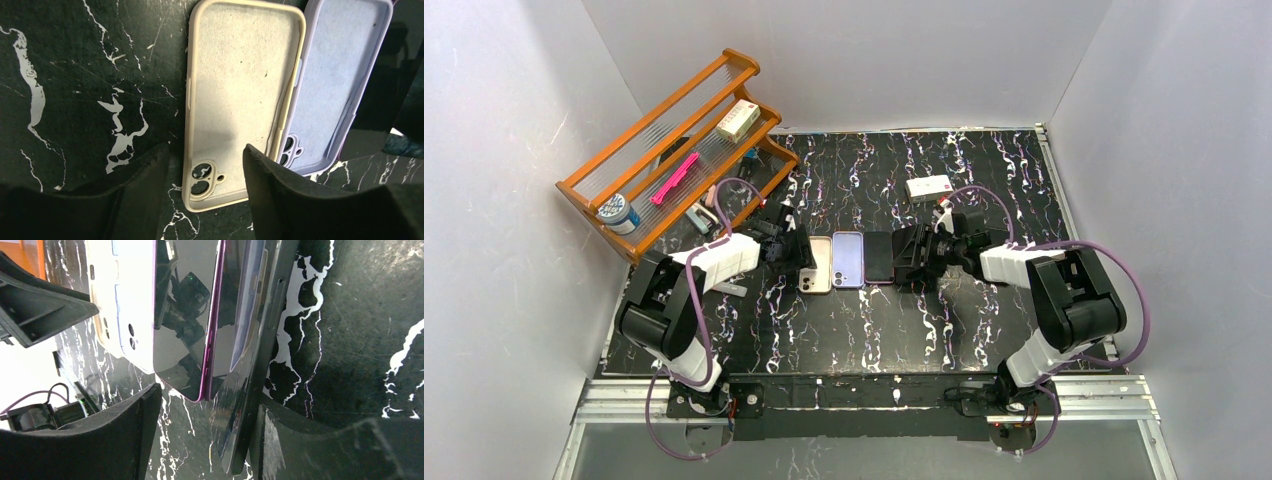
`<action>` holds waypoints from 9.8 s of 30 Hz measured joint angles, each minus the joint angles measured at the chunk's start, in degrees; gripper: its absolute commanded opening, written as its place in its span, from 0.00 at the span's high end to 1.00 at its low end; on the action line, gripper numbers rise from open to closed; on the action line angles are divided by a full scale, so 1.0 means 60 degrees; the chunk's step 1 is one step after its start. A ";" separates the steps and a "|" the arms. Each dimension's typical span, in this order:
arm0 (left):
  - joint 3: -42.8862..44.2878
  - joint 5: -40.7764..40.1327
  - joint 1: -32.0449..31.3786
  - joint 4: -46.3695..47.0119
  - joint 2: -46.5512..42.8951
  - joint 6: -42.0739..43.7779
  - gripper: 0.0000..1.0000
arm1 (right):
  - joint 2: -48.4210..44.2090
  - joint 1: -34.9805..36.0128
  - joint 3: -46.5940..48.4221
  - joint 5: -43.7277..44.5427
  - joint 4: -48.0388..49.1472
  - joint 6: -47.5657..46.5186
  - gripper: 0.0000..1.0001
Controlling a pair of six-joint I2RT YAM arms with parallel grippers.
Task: Take the phone out of the phone case
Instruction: Place the phone case at the center of the board, then pick up the phone at the center of the board, then remove the phone case from the phone.
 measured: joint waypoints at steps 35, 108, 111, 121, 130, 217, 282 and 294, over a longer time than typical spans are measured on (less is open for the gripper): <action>0.0714 -0.1807 0.0015 -0.1472 -0.3322 0.1359 0.02 | -0.0244 0.0601 0.1468 0.2637 -0.2776 -0.1603 0.15; 0.0164 -0.1526 0.0656 -0.1654 -0.5257 0.2452 0.02 | 0.0583 -0.2590 0.3107 0.6258 -0.5854 -0.2779 0.72; 0.0146 -0.0900 0.0656 -0.1530 -0.5227 0.2193 0.02 | 0.0102 -0.2408 0.2630 0.5268 -0.5431 -0.2528 0.81; -0.0255 0.1464 0.0605 -0.0455 -0.4830 0.0674 0.02 | -0.2025 -0.2116 0.0885 0.3067 -0.3829 -0.1570 0.99; -0.0339 0.2091 -0.0138 0.0718 -0.4532 -0.0641 0.02 | -0.3923 -0.1056 0.0477 0.2273 -0.2732 -0.1268 0.99; -0.4528 -0.1308 -0.1504 0.8324 -0.6357 -0.7435 1.00 | -0.3574 0.4269 -0.1759 0.1814 0.6706 0.4142 0.40; -0.4772 -0.0291 -0.1282 0.9635 -0.5752 -0.8750 1.00 | -0.3377 0.4007 -0.1566 0.0466 0.7584 0.2237 0.41; -0.4772 -0.0204 -0.1228 0.9686 -0.5770 -0.8499 1.00 | -0.2619 0.3759 -0.1803 0.0546 0.8874 0.3555 0.66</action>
